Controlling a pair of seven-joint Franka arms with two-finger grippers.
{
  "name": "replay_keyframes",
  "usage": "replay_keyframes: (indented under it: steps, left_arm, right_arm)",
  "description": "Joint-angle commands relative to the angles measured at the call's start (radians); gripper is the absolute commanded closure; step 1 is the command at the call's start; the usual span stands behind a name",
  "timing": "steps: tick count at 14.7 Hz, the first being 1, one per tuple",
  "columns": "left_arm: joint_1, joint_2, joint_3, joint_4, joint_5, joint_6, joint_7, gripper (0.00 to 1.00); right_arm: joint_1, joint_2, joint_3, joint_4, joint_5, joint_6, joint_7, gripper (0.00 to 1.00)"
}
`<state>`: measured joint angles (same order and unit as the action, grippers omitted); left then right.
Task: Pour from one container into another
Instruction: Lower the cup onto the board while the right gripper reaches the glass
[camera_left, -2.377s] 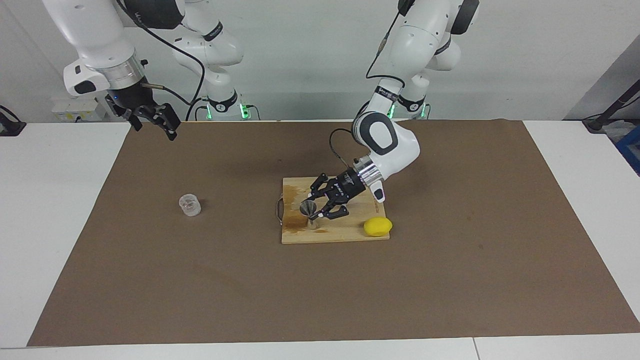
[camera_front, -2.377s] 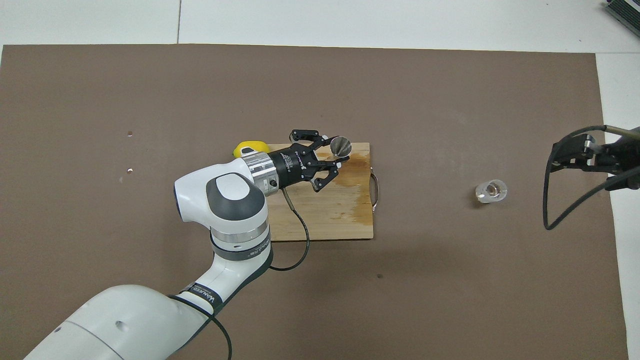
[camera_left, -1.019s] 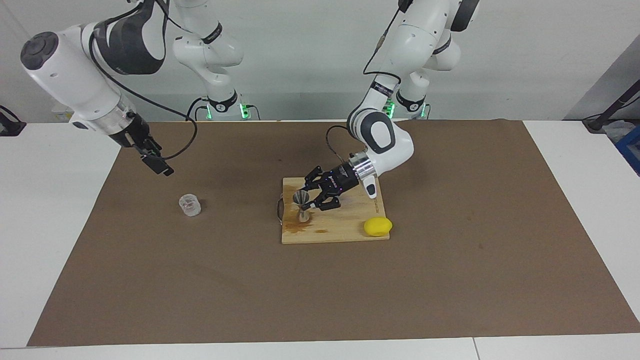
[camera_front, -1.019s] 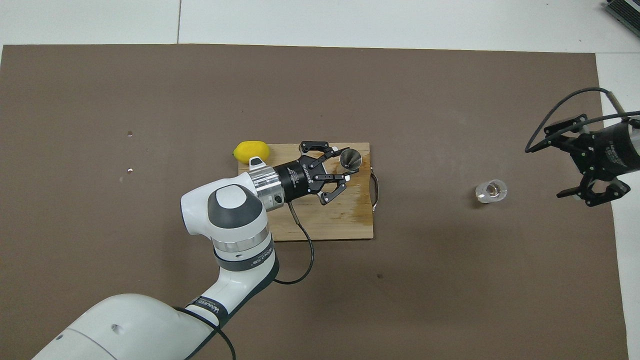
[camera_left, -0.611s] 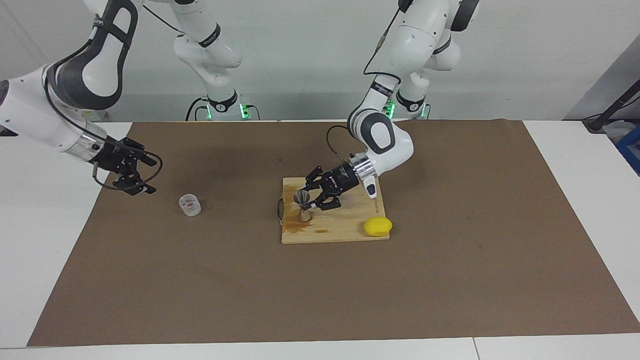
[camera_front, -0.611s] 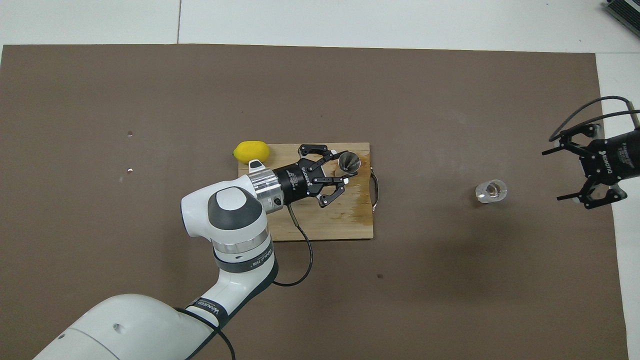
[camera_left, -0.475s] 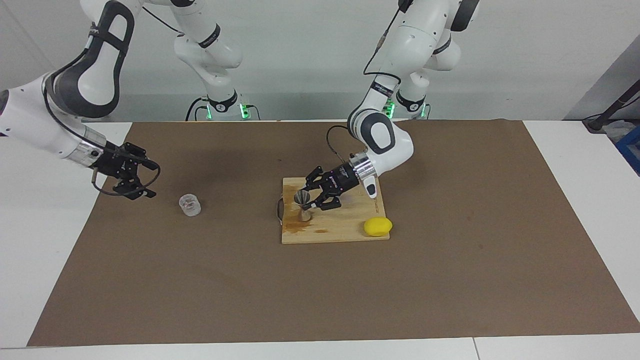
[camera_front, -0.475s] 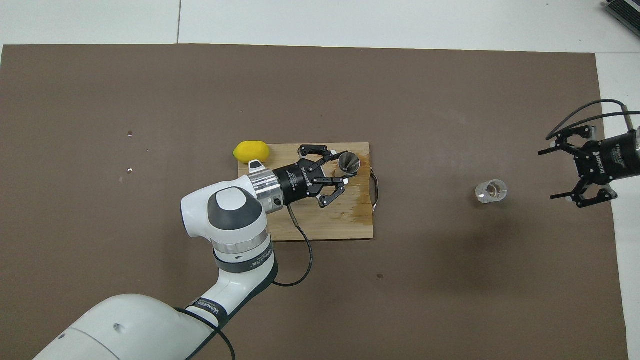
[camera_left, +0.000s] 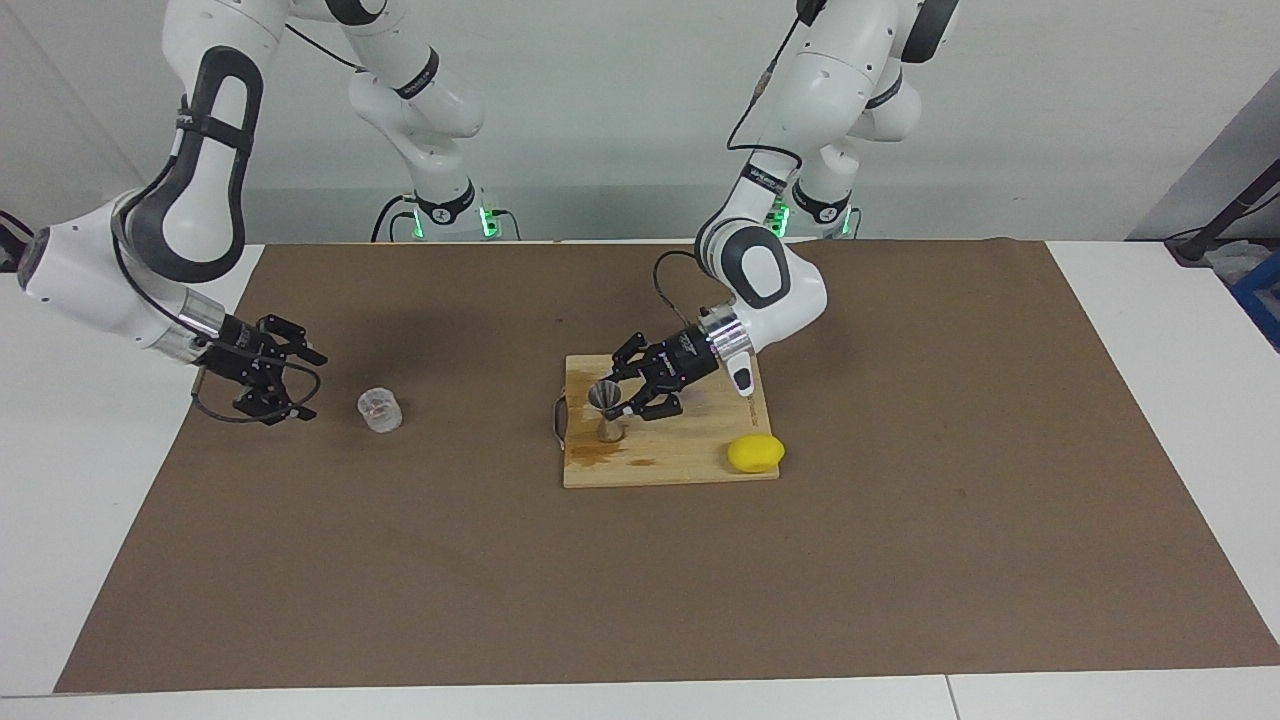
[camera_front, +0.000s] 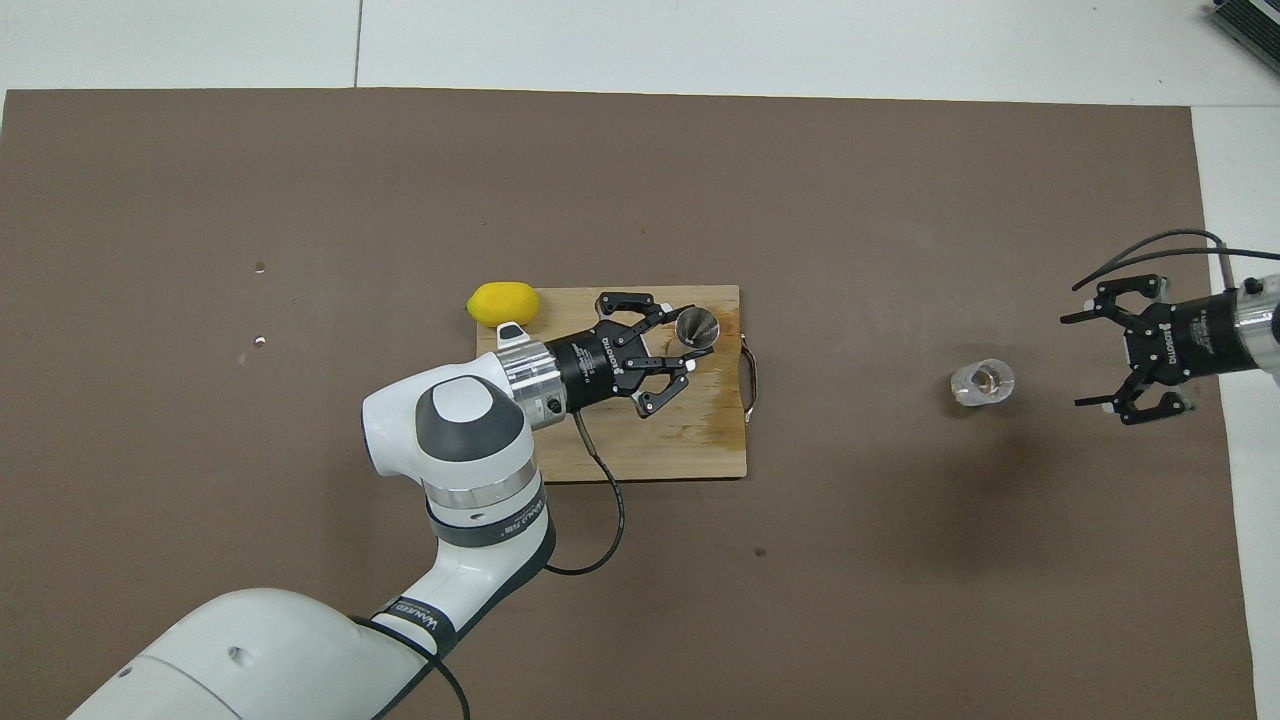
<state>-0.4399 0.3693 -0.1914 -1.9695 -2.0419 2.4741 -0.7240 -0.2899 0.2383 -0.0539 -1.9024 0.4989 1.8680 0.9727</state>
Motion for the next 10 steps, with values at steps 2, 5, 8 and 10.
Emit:
replay_keyframes:
  steps: [2, 5, 8, 10]
  left_arm:
    - [-0.013, -0.029, 0.015, -0.032, -0.027, -0.017, 0.02, 0.93]
    - [-0.01, -0.03, 0.015, -0.038, -0.027, -0.017, 0.018, 0.23]
    - [0.0, -0.032, 0.014, -0.038, -0.029, -0.018, 0.018, 0.0]
    - [0.006, -0.035, 0.015, -0.038, -0.029, -0.036, 0.018, 0.0]
  right_arm:
    - [-0.018, 0.01, 0.009, -0.049, 0.055, 0.046, -0.044, 0.0]
    - [-0.051, 0.058, 0.009, -0.05, 0.058, 0.049, -0.117, 0.0]
    - [-0.069, 0.102, 0.009, -0.047, 0.105, 0.053, -0.192, 0.0]
    - [-0.069, 0.116, 0.009, -0.043, 0.107, 0.056, -0.204, 0.0]
